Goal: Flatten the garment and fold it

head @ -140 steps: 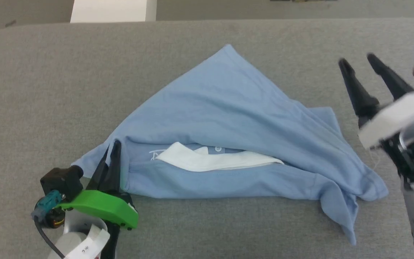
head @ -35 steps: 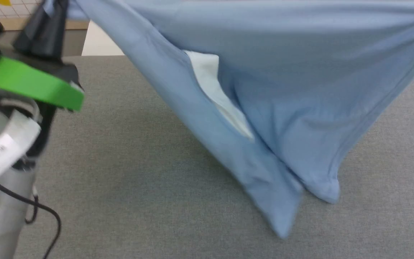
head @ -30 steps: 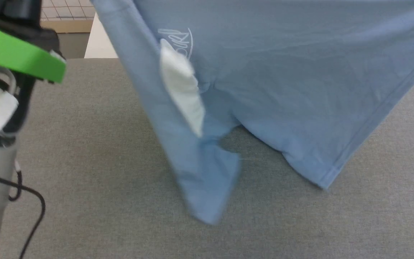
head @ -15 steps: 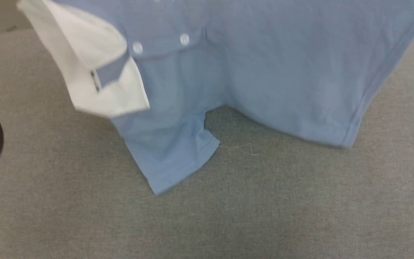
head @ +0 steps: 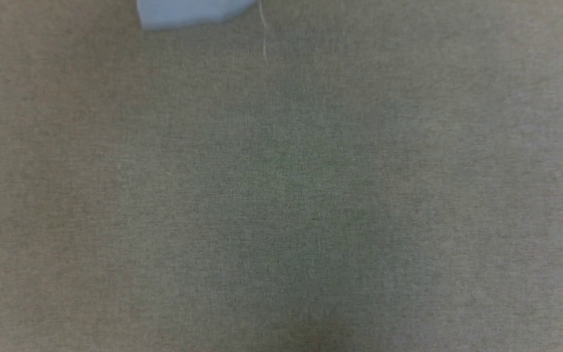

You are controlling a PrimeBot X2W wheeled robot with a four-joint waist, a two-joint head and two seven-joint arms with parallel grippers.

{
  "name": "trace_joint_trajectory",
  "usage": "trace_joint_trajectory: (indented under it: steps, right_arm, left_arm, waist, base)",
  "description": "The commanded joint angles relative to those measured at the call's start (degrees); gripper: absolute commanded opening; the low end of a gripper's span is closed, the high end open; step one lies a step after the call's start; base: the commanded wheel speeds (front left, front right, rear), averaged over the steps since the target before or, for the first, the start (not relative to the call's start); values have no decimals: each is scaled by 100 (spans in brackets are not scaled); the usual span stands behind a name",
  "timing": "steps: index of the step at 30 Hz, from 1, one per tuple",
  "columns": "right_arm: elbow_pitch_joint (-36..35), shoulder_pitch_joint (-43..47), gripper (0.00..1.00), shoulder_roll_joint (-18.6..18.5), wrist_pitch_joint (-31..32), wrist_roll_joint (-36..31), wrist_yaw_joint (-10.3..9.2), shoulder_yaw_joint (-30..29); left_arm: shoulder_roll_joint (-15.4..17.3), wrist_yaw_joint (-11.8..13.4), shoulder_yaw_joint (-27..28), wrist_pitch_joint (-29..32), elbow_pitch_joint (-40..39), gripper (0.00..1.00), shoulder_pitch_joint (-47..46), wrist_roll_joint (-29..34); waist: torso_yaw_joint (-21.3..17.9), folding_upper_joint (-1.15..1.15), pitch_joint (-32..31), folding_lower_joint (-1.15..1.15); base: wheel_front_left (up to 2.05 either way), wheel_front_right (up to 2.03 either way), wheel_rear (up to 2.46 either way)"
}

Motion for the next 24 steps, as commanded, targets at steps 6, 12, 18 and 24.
trace_joint_trajectory:
  steps: [6,12,18,24]
  right_arm:
    - [375,-386,0,-6,-354,-198,-11,-20]
    - [566,-164,0,-116,-448,-66,-11,198]
    - [569,624,0,-185,-653,321,-11,463]
    - [469,1830,0,-313,-959,882,-11,713]
  left_arm:
    - [-46,208,20,-444,380,0,-529,221]
    - [-191,183,-23,-757,762,0,-320,98]
    - [-385,124,-91,-1240,1219,0,375,-102]
    - [-595,-89,-245,-1748,1639,0,1340,-316]
  waist:
    - [35,0,747,-1]
    - [170,0,996,-1]
    - [322,0,946,-1]
    - [478,0,507,-1]
  base:
    - [0,0,0]
    - [0,0,0]
    - [0,0,0]
    - [0,0,0]
